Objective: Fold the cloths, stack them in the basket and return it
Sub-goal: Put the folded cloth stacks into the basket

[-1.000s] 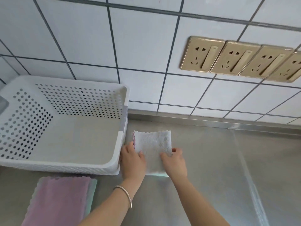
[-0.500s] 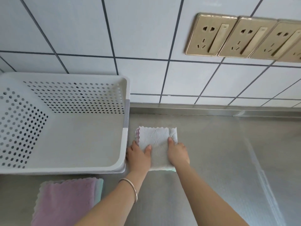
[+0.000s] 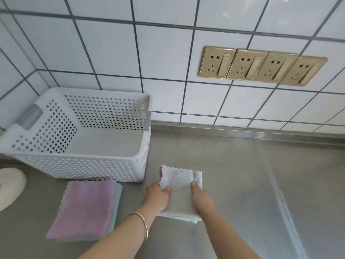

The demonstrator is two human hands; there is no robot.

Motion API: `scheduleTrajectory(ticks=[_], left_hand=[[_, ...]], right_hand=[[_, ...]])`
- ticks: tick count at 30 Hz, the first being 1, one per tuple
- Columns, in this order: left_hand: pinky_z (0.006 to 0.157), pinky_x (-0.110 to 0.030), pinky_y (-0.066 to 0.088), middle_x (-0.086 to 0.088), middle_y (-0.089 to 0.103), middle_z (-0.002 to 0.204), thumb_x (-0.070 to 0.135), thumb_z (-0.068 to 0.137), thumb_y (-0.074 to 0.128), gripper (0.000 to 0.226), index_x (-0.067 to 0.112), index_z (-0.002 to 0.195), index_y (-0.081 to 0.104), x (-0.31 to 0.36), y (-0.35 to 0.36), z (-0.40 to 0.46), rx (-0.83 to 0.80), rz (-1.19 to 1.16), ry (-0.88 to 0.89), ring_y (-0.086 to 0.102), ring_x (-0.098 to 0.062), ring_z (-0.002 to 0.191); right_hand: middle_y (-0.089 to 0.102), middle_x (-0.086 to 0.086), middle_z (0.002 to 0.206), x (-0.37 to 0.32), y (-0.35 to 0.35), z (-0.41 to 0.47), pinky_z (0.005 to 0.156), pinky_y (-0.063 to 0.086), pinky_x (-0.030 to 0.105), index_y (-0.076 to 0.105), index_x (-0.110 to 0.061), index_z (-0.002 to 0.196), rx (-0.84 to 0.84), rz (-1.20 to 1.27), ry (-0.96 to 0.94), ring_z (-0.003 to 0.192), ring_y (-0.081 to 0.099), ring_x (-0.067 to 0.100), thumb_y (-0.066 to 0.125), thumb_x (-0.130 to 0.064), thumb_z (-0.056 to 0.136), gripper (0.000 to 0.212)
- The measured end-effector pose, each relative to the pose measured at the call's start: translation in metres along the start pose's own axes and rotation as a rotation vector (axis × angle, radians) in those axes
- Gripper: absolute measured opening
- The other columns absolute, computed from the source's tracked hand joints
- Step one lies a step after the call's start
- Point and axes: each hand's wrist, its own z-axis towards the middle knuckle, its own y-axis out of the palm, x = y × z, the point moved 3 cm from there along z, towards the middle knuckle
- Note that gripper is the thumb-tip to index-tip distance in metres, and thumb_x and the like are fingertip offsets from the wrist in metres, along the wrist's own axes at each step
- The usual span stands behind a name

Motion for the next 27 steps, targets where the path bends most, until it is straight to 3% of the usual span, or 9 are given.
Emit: scheduleTrajectory(ticks=[4,7,10,13,15,19,23,25,27], left_hand=[[0.093,-0.041,0.048,-0.011,0.061,0.118,0.058,0.074,0.042,0.065,0.012,0.118,0.055,0.021,-0.017,-0.032,0.044,-0.054,0.106,0.058,-0.03,0.107],[0.089,-0.038,0.048,-0.008,0.06,0.116,0.057,0.08,0.041,0.06,0.012,0.119,0.051,0.057,-0.05,-0.067,0.147,-0.106,0.26,0.059,-0.03,0.103],[0.072,-0.033,0.048,-0.01,0.06,0.101,0.055,0.086,0.036,0.052,0.011,0.107,0.055,0.096,-0.104,-0.106,0.247,-0.155,0.438,0.062,-0.026,0.087],[0.054,-0.03,0.032,-0.001,0.05,0.069,0.037,0.097,0.033,0.035,0.011,0.083,0.052,0.121,-0.171,-0.143,0.395,-0.242,0.587,0.049,-0.008,0.06],[0.055,-0.029,0.028,-0.001,0.049,0.072,0.035,0.099,0.031,0.034,0.009,0.088,0.052,0.121,-0.22,-0.156,0.515,-0.265,0.608,0.049,-0.012,0.064],[0.077,-0.026,0.034,-0.009,0.06,0.11,0.038,0.098,0.032,0.042,0.01,0.119,0.054,0.093,-0.304,-0.132,0.634,-0.218,0.504,0.055,-0.026,0.099],[0.087,-0.034,0.041,-0.016,0.061,0.119,0.037,0.098,0.034,0.044,0.005,0.117,0.057,0.062,-0.365,-0.067,0.528,-0.102,0.337,0.055,-0.033,0.11],[0.088,-0.034,0.042,-0.02,0.06,0.12,0.031,0.098,0.032,0.043,0.001,0.118,0.056,0.051,-0.385,-0.023,0.419,0.011,0.254,0.055,-0.034,0.111],[0.093,-0.034,0.04,-0.019,0.056,0.128,0.027,0.099,0.031,0.043,0.0,0.125,0.051,0.043,-0.389,0.012,0.298,0.165,0.144,0.053,-0.034,0.116]], right_hand=[[0.056,0.017,0.125,-0.002,-0.019,-0.032,0.086,0.041,0.033,0.047,-0.002,0.127,0.063,0.166,-0.121,0.108,0.054,0.031,0.038,-0.055,0.091,0.065],[0.058,0.012,0.112,-0.029,-0.045,-0.069,0.083,0.042,0.035,0.051,-0.006,0.114,0.139,0.284,-0.28,0.096,0.054,0.028,0.042,-0.056,0.088,0.058],[0.058,0.005,0.108,-0.071,-0.068,-0.118,0.085,0.042,0.035,0.051,-0.013,0.109,0.18,0.36,-0.483,0.098,0.054,0.025,0.043,-0.058,0.087,0.05],[0.052,-0.004,0.096,-0.12,-0.073,-0.172,0.082,0.035,0.031,0.044,-0.02,0.103,0.168,0.389,-0.674,0.09,0.049,0.018,0.042,-0.054,0.09,0.037],[0.048,-0.009,0.084,-0.154,-0.058,-0.201,0.077,0.033,0.03,0.043,-0.019,0.099,0.137,0.369,-0.79,0.079,0.049,0.011,0.042,-0.052,0.091,0.035],[0.054,-0.008,0.09,-0.22,0.0,-0.217,0.079,0.043,0.032,0.046,-0.017,0.101,0.006,0.318,-0.869,0.088,0.055,0.015,0.048,-0.055,0.087,0.041],[0.058,0.002,0.106,-0.273,0.068,-0.187,0.09,0.049,0.041,0.049,-0.013,0.108,-0.138,0.226,-0.751,0.099,0.059,0.021,0.051,-0.055,0.086,0.048],[0.06,0.004,0.109,-0.293,0.105,-0.159,0.079,0.053,0.037,0.054,-0.014,0.103,-0.259,0.22,-0.633,0.097,0.06,0.021,0.051,-0.051,0.088,0.04],[0.063,0.003,0.099,-0.298,0.13,-0.133,0.068,0.05,0.031,0.057,-0.017,0.093,-0.386,0.208,-0.469,0.088,0.06,0.019,0.053,-0.043,0.09,0.027]])
